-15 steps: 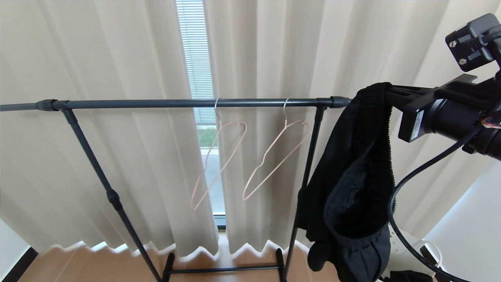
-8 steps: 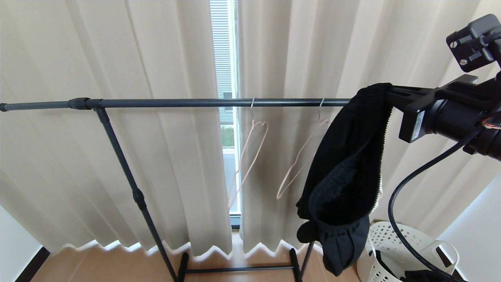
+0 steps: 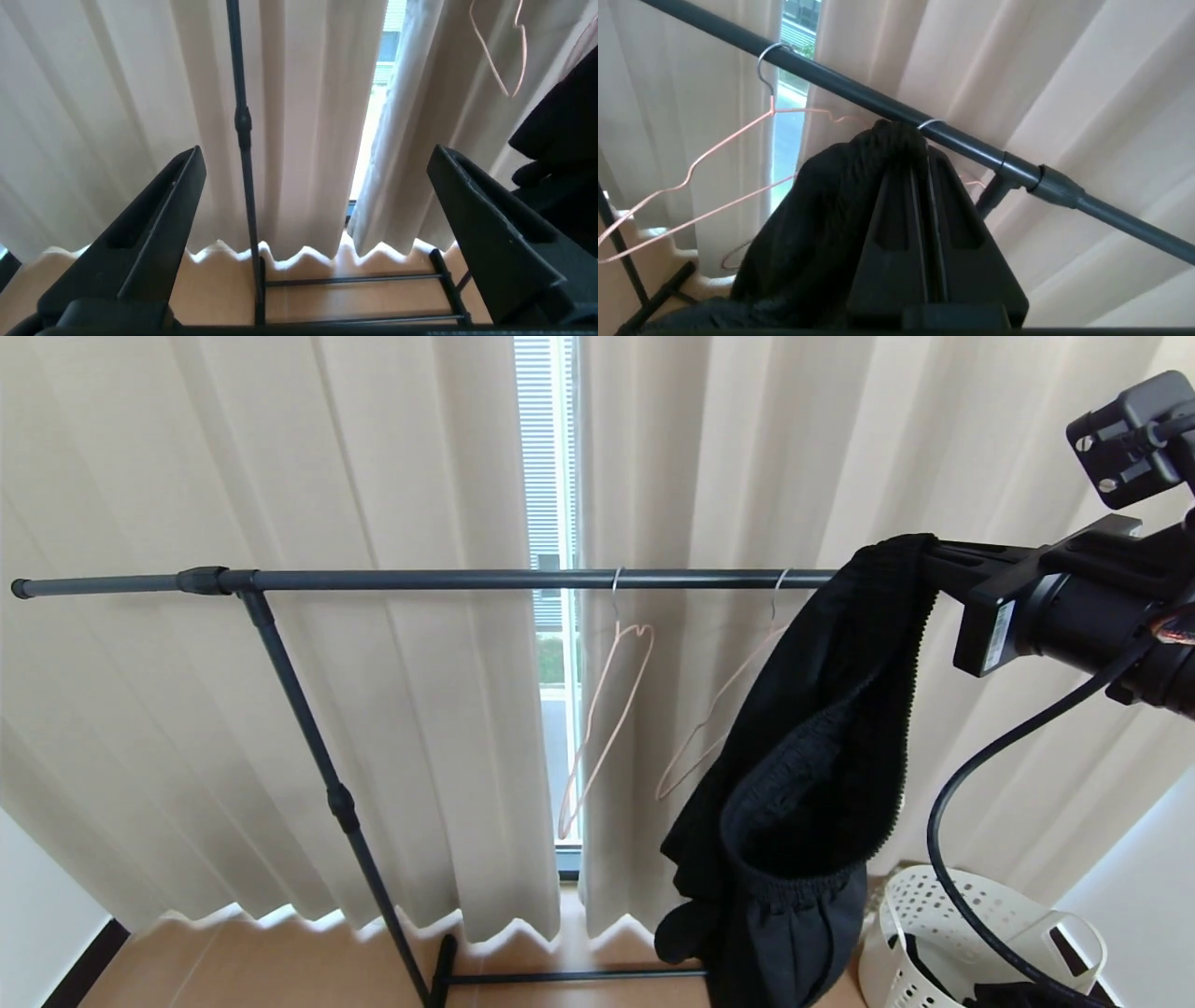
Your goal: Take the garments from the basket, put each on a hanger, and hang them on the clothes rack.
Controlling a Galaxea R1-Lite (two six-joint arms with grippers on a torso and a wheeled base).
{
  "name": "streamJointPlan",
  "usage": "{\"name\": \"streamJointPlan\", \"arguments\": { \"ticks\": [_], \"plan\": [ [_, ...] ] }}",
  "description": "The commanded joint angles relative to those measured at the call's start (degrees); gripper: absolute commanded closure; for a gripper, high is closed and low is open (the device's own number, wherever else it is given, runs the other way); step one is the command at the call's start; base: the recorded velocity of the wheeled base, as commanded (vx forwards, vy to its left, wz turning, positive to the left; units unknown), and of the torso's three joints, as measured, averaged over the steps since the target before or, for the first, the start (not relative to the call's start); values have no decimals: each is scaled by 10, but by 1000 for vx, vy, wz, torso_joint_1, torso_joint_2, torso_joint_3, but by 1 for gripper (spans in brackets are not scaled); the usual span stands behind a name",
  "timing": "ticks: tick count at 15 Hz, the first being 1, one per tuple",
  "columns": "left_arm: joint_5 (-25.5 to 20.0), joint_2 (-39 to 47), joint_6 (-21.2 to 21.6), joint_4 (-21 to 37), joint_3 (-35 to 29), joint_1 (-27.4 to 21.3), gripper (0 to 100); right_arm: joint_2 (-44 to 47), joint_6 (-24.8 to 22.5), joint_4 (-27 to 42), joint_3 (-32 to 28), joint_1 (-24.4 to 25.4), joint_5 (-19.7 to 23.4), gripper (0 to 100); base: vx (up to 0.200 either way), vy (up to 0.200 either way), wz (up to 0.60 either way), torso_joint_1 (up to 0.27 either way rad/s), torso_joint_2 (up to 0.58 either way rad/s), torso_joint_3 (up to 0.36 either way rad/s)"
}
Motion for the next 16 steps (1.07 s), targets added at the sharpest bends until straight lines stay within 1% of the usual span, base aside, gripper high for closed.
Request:
{"name": "streamJointPlan", "arguments": {
  "ticks": [1, 8, 16],
  "plan": [
    [0, 0, 0, -1, 0, 0, 0, 0, 0, 0, 0, 0, 0, 100, -200, 0, 0, 12, 2, -2],
    [0, 0, 0, -1, 0, 0, 0, 0, 0, 0, 2, 0, 0, 100, -200, 0, 0, -1, -2, 2],
    [0, 0, 1, -1, 0, 0, 0, -6, 0, 1, 4, 0, 0, 100, 0, 0, 0, 0, 0, 0]
  ]
}}
